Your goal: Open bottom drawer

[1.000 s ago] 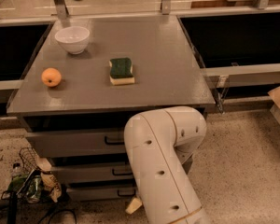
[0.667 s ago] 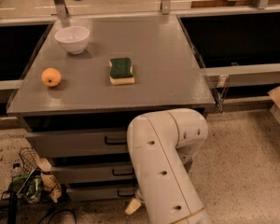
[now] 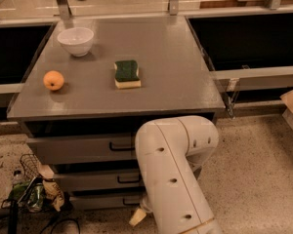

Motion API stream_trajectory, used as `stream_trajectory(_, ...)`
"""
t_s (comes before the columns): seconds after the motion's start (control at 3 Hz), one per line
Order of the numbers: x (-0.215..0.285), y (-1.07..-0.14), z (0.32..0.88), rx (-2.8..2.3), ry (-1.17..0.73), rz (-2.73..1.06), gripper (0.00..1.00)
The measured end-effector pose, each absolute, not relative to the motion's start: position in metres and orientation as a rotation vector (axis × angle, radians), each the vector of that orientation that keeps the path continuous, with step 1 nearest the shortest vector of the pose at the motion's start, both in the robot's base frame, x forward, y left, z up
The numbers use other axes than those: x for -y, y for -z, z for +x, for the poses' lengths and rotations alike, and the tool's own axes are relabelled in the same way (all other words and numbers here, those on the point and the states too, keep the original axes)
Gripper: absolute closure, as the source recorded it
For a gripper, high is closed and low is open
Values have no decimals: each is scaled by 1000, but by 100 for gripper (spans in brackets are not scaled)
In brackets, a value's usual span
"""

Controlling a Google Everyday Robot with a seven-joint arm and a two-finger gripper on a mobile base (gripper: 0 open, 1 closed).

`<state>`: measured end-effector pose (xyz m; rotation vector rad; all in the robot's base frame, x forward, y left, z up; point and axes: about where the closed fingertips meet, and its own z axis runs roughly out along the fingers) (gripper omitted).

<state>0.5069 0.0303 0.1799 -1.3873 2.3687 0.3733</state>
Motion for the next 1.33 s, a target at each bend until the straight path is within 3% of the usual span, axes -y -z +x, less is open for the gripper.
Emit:
stream_trajectory(0.67, -35, -172, 498, -2391, -404, -1401, 2)
stream_trajectory(1.33, -35, -172, 498, -2391, -404, -1401, 48)
